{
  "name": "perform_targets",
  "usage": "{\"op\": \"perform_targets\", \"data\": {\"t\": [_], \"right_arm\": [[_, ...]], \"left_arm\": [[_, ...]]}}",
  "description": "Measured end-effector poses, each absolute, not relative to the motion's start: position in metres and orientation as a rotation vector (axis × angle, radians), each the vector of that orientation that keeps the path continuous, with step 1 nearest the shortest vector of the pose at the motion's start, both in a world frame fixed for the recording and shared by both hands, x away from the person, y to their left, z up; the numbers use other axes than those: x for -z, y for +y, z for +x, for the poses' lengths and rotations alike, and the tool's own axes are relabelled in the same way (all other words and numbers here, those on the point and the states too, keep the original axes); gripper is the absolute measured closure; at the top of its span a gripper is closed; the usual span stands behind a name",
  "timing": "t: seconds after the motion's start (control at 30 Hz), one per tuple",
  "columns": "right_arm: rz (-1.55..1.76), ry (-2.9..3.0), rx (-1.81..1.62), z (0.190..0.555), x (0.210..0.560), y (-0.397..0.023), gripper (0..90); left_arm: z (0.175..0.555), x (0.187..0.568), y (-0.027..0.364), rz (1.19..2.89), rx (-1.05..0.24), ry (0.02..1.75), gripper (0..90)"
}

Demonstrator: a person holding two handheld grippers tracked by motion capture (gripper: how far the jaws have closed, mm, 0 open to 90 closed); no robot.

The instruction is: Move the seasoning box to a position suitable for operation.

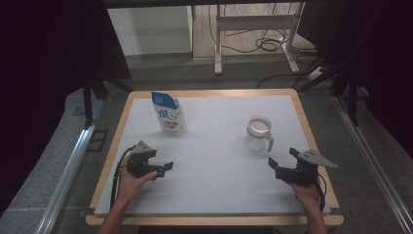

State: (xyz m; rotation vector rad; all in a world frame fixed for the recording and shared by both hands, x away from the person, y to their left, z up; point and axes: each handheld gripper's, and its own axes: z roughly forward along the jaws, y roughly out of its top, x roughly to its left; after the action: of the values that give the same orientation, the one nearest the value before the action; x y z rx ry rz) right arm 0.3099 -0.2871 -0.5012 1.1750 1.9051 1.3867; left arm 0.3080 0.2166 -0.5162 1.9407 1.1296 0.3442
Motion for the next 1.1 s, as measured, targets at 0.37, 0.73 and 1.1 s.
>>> {"op": "perform_targets", "data": {"t": [0.37,0.73,1.1], "right_arm": [[1.142,1.911,-1.367,0.293,0.5,-0.298,7.7],[1.099,1.92,-1.349,0.291,0.479,-0.286,8.9],[1.108,2.011,-1.299,0.354,0.448,-0.25,8.5]], "left_arm": [[0.304,0.512,0.202,1.965,-0.451,1.178,11.8],[0.303,0.511,0.211,1.954,-0.418,1.148,18.6],[0.3,0.511,0.225,1.925,-0.386,1.135,17.3]]}}
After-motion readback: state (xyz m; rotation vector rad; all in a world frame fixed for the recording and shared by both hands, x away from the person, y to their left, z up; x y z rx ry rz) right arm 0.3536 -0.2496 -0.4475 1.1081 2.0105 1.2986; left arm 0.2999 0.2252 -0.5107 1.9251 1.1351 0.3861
